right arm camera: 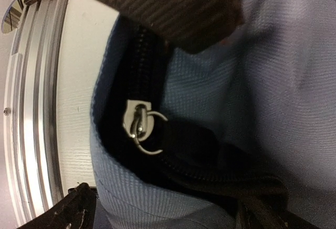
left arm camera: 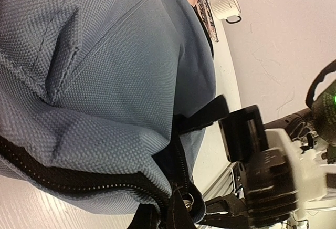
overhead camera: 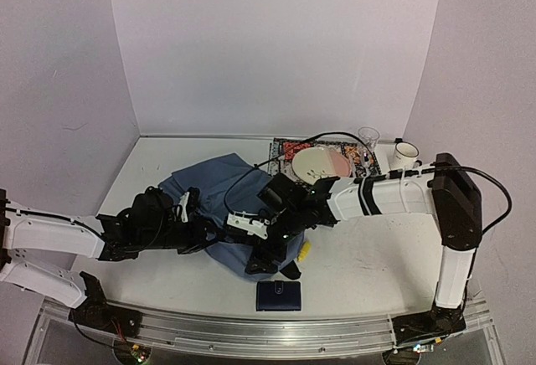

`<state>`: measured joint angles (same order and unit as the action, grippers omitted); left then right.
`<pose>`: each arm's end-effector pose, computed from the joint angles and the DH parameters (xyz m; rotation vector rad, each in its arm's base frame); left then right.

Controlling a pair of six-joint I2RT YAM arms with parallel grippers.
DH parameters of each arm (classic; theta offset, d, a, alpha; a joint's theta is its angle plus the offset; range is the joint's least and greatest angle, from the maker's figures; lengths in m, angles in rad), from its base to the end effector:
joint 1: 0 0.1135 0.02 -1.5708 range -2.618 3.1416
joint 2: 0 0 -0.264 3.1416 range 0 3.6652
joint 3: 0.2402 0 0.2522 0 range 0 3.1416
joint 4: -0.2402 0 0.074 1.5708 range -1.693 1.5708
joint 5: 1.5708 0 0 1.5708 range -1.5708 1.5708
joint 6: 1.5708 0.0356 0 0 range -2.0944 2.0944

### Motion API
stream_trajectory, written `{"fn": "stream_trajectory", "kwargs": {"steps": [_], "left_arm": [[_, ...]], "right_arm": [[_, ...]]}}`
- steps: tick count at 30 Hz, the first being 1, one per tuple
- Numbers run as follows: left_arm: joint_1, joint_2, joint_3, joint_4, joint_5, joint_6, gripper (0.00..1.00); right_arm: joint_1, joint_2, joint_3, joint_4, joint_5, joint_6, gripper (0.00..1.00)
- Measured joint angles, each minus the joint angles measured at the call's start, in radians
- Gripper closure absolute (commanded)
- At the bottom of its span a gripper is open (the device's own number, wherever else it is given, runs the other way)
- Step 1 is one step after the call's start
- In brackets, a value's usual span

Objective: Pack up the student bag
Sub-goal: Adjust the largest pocket of the bag to the student bag.

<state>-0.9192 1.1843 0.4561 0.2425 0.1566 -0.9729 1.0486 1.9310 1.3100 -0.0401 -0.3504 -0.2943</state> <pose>0.1410 -0.1940 0.1888 0.0476 2.3306 -1.2455 0.2049 0.3805 0.2009 -1.5849 1.6749 0.7918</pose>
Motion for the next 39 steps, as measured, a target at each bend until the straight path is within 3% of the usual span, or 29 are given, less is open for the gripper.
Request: {"fn": "stream_trajectory", "kwargs": {"steps": [6, 11, 15, 22, 31, 34, 37, 39], "left_arm": [[0.0, -0.021, 0.0, -0.023, -0.003, 0.011, 1.0], [0.0, -0.043, 0.002, -0.061, -0.015, 0.04, 1.0], [-0.001, -0.039, 0.021, -0.121, -0.03, 0.079, 1.0], [-0.002, 0.003, 0.063, -0.147, -0.041, 0.106, 1.0], [-0.008, 0.04, 0.068, -0.22, -0.129, 0.011, 1.0], [-0.008, 0.024, 0.065, -0.234, -0.152, -0.015, 1.0], [-0.008, -0.018, 0.046, -0.221, -0.158, -0.019, 1.0], [-0.008, -0.063, 0.018, -0.204, -0.159, -0.013, 1.0]], "right_arm": [[-0.003, 0.044, 0.019, -0.044, -0.081, -0.028, 0.21], [-0.01, 0.057, 0.06, -0.117, -0.185, -0.046, 0.48], [-0.011, 0.039, 0.078, -0.172, -0.252, -0.052, 0.59], [-0.008, -0.087, 0.05, -0.235, -0.292, -0.03, 0.66], [0.101, -0.266, -0.076, -0.254, -0.071, 0.07, 0.79], [0.126, -0.316, -0.109, -0.267, -0.025, 0.106, 0.79], [0.121, -0.325, -0.102, -0.254, -0.01, 0.16, 0.69], [0.118, -0.323, -0.073, -0.245, 0.004, 0.204, 0.69]]}}
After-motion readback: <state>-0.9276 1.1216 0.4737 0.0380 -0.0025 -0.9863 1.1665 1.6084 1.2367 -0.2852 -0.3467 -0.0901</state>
